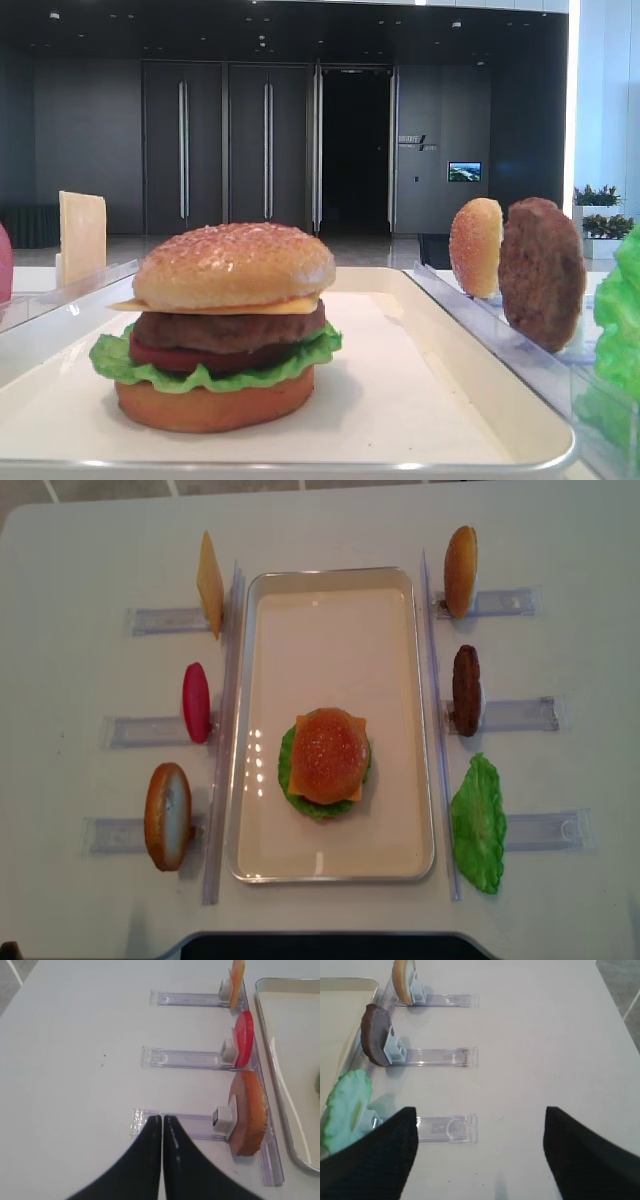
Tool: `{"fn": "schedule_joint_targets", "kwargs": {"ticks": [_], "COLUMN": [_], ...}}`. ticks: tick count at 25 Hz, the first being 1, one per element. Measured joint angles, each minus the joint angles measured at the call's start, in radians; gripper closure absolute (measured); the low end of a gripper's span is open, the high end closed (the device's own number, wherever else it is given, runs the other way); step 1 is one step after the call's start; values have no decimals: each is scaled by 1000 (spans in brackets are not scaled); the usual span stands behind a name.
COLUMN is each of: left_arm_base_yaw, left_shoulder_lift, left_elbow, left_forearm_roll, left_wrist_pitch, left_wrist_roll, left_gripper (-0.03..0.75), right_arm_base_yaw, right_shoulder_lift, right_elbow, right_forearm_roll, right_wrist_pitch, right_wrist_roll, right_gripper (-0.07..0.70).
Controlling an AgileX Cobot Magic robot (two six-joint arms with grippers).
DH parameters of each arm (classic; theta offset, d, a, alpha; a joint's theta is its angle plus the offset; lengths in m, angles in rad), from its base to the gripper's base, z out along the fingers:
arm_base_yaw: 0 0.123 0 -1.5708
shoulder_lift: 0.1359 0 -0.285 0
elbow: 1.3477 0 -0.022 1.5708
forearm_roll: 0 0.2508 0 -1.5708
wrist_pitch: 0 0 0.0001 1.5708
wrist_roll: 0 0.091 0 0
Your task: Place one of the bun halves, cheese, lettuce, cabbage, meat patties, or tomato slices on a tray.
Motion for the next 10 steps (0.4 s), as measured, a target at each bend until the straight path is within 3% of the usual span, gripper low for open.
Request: {"fn": "schedule_joint_targets", "kwargs": {"ticks": [6, 10], "left_arm_base_yaw": [0, 0], "left_shoulder_lift": [0, 0], "left_elbow": [0, 0], "left_forearm_roll": [-1, -1], "left_wrist_pitch": [0, 0], "left_wrist_roll": [0, 0], "left_gripper": [711, 592], "right_arm_base_yaw": [0, 0], "right_shoulder_lift": [0, 0], "right_elbow": [0, 0], "right_forearm_roll": [0, 0], "right_wrist_pitch": [0, 0], "right_wrist_roll": [0, 0], "right_gripper": [104, 104]}}
